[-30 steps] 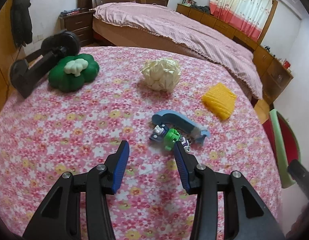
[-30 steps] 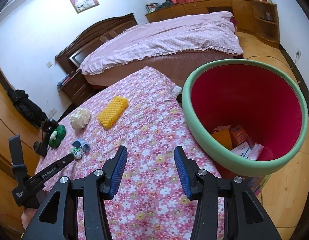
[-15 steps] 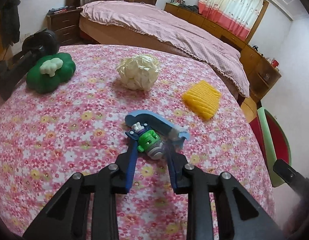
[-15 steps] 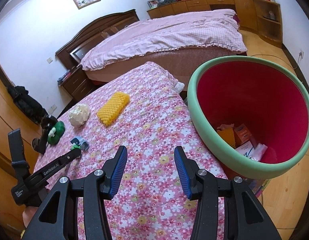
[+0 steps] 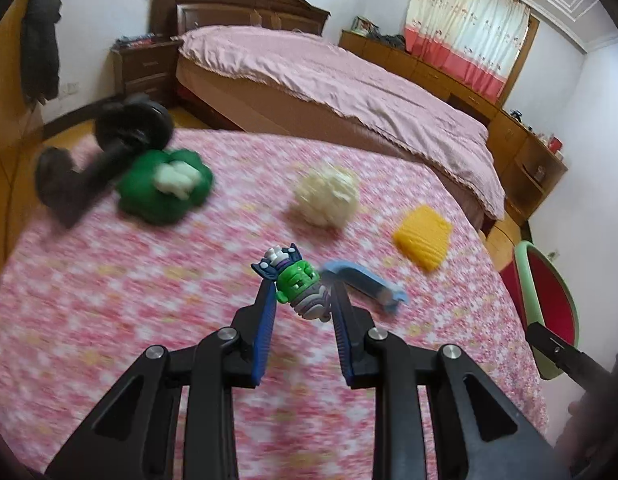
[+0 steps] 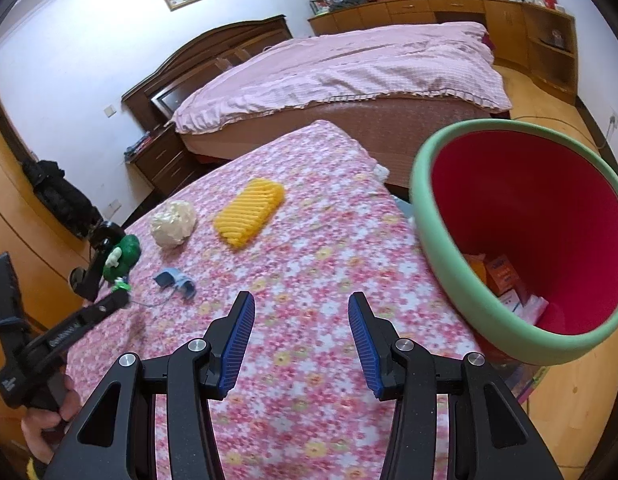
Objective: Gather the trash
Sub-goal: 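Grasp the green-and-white small bottle with the left tool, then grasp the blue plastic clip with the right tool while the left tool holds the bottle, then carry the bottle and blue clip over the red bin and open both tools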
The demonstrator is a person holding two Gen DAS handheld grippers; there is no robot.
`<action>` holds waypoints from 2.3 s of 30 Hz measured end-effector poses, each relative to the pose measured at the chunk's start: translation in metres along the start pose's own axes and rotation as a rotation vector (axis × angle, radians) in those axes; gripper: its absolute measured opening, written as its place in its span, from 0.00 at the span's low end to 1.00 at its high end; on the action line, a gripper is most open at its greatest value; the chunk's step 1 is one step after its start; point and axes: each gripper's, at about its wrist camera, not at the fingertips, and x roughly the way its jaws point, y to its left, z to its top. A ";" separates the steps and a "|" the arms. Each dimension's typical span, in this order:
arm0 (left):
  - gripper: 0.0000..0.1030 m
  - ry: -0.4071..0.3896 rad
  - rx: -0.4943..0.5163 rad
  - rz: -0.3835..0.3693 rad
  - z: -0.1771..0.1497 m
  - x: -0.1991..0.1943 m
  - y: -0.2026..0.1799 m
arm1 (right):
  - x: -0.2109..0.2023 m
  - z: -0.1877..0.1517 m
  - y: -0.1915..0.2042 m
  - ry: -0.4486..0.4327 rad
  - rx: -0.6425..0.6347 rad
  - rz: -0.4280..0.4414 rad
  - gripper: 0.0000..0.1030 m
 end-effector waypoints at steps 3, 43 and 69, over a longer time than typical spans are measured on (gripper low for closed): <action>0.27 -0.027 0.008 0.051 0.007 -0.007 0.016 | 0.007 0.001 0.014 0.010 -0.023 0.011 0.49; 0.27 -0.109 -0.029 0.068 -0.010 -0.002 0.055 | 0.079 -0.011 0.110 0.029 -0.158 0.055 0.19; 0.27 -0.170 0.111 -0.087 -0.015 -0.061 -0.032 | -0.067 -0.030 0.017 -0.190 0.037 -0.010 0.20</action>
